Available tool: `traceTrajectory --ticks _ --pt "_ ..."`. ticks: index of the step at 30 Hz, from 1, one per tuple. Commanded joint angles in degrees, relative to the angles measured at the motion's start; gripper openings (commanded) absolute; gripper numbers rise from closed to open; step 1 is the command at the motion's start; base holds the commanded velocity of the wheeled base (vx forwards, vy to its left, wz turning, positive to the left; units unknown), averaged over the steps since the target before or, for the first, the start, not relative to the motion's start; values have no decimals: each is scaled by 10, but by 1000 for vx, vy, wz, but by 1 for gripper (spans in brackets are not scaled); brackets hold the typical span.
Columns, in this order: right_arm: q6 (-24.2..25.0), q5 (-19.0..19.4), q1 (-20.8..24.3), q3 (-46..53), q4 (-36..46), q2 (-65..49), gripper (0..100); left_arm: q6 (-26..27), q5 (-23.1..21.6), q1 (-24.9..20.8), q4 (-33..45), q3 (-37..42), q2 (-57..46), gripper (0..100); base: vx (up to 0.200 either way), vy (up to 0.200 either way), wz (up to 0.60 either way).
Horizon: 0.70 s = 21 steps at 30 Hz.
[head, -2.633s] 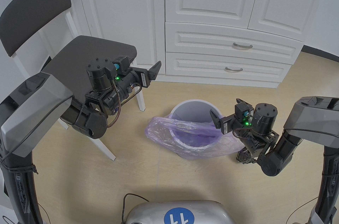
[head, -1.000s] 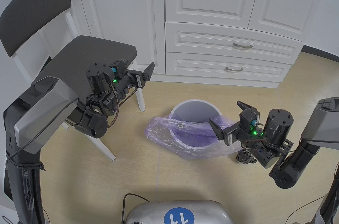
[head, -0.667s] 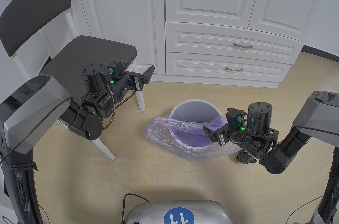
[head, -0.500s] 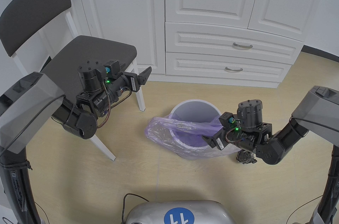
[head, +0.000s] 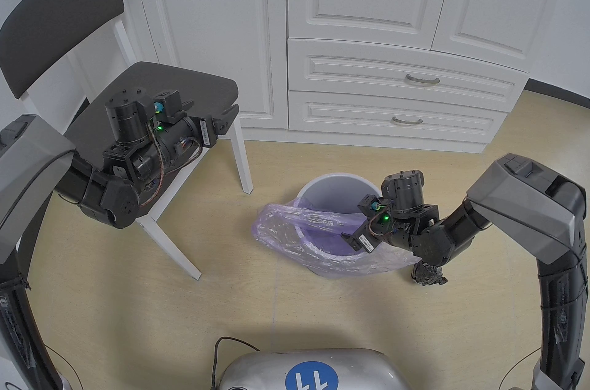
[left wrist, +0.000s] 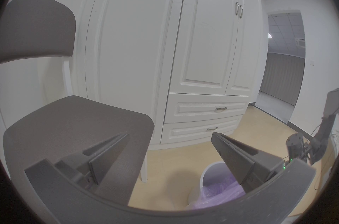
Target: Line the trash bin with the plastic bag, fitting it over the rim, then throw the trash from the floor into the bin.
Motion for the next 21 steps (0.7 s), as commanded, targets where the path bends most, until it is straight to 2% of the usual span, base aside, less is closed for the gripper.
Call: traceTrajectory --ticks 1,3,4,8,14,19,20,21 --pt "1 -20 -4 -52 3 71 100 -1 -1 7 -2 -3 -8 100 0 0 0" --pt "4 -27 -8 -76 0 89 100 -1 -1 8 -2 -3 -8 100 0 0 0" --pt "8 -27 -10 -87 -1 95 0 -1 -1 8 -2 -3 -8 100 0 0 0" --pt "35 -36 -11 -127 2 98 0 -1 -1 8 -2 -4 -7 100 0 0 0" --pt "41 -55 -20 -191 4 102 0 -1 -1 9 -2 -10 -4 100 0 0 0" --pt "84 -124 -21 -341 5 166 0 0 -1 6 -2 -9 -2 100 0 0 0" --pt "86 -126 -21 -346 5 168 0 0 -1 6 -2 -9 -2 100 0 0 0" --pt "94 -149 -21 -402 3 203 0 0 -1 5 -2 -8 -1 100 0 0 0"
